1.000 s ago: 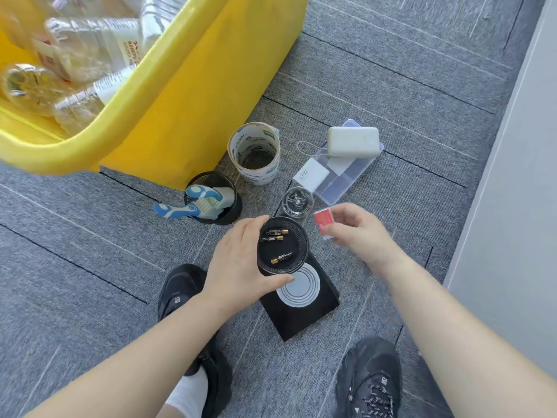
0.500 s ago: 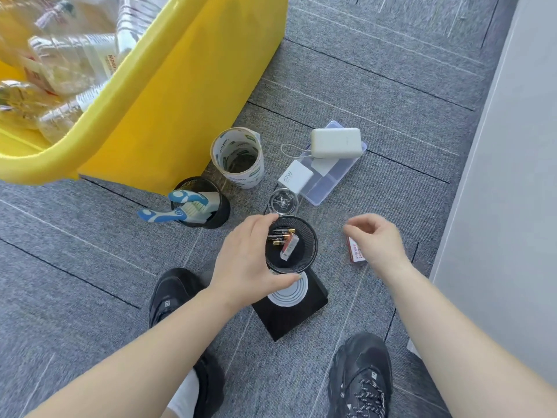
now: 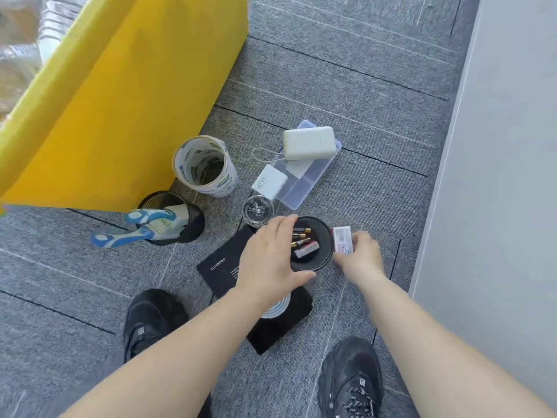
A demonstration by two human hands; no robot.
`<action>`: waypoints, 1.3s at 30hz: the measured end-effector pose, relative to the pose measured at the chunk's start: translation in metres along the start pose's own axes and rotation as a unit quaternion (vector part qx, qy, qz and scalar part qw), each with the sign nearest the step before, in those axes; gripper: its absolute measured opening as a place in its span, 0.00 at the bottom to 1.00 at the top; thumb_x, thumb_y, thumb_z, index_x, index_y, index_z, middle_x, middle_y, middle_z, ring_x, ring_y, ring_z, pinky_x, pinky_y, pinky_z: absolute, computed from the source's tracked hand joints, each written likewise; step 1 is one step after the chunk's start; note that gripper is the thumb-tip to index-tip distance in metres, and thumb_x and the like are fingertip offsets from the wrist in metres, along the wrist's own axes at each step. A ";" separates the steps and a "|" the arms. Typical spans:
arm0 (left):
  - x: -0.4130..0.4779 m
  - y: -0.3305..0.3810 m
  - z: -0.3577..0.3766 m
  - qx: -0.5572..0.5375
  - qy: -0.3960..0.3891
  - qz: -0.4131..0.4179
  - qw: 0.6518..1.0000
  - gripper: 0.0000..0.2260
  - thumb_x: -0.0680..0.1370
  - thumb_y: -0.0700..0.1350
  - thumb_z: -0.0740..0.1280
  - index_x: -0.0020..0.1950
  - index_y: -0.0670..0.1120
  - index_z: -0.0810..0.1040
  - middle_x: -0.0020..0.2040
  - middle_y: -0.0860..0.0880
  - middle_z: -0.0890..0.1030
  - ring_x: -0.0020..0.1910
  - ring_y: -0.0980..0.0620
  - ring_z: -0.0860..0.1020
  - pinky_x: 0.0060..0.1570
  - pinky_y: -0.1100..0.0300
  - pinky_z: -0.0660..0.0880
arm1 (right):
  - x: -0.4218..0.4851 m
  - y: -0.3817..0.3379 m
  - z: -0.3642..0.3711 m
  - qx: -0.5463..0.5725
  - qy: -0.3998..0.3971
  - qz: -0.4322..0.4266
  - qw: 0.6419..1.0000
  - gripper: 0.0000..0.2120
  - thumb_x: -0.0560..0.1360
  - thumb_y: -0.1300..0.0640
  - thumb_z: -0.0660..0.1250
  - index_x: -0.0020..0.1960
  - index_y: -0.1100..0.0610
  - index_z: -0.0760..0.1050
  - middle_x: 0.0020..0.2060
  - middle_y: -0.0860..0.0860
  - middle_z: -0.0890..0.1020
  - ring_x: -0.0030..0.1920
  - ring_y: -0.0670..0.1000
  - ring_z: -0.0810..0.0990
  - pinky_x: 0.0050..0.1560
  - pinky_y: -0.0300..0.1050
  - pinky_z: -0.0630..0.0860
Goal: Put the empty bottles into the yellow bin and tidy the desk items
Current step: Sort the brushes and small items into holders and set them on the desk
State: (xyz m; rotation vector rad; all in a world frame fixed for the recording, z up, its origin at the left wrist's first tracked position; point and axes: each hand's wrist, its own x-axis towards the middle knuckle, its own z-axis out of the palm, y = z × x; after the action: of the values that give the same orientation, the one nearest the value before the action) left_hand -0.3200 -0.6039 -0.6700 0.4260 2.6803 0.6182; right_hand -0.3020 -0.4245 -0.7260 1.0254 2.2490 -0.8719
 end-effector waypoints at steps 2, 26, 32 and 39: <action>0.002 0.002 0.001 -0.007 -0.001 -0.015 1.000 0.45 0.65 0.63 0.73 0.75 0.48 0.57 0.72 0.50 0.64 0.70 0.51 0.64 0.68 0.59 0.60 | -0.003 -0.006 -0.008 0.127 0.005 0.041 0.991 0.19 0.69 0.56 0.73 0.57 0.54 0.71 0.52 0.53 0.79 0.46 0.52 0.79 0.44 0.48 0.76; -0.102 -0.041 -0.015 -0.107 0.039 -0.046 0.992 0.23 0.75 0.51 0.68 0.68 0.51 0.67 0.63 0.57 0.70 0.57 0.59 0.72 0.54 0.64 0.66 | -0.079 -0.054 -0.017 -0.258 0.092 -0.297 0.915 0.19 0.73 0.43 0.67 0.56 0.56 0.75 0.52 0.52 0.79 0.56 0.56 0.72 0.52 0.49 0.71; -0.096 -0.050 -0.017 -0.111 0.037 -0.054 0.992 0.19 0.76 0.50 0.67 0.67 0.52 0.69 0.62 0.58 0.70 0.57 0.60 0.72 0.56 0.65 0.68 | -0.076 -0.070 -0.021 -0.349 0.062 -0.293 0.888 0.19 0.73 0.41 0.67 0.52 0.56 0.78 0.50 0.55 0.80 0.56 0.58 0.74 0.48 0.47 0.72; -0.091 -0.046 -0.018 -0.108 0.032 -0.048 0.992 0.18 0.76 0.49 0.67 0.65 0.51 0.71 0.61 0.57 0.71 0.55 0.60 0.72 0.54 0.64 0.67 | -0.075 -0.065 -0.017 -0.371 0.026 -0.288 0.883 0.24 0.73 0.38 0.65 0.54 0.57 0.80 0.53 0.54 0.79 0.57 0.57 0.72 0.53 0.47 0.70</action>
State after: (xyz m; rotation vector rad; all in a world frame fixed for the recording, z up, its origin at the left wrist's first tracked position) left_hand -0.2556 -0.6829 -0.6515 0.2198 2.6359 0.8956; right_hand -0.3128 -0.4802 -0.6427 0.0212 2.6276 -0.1109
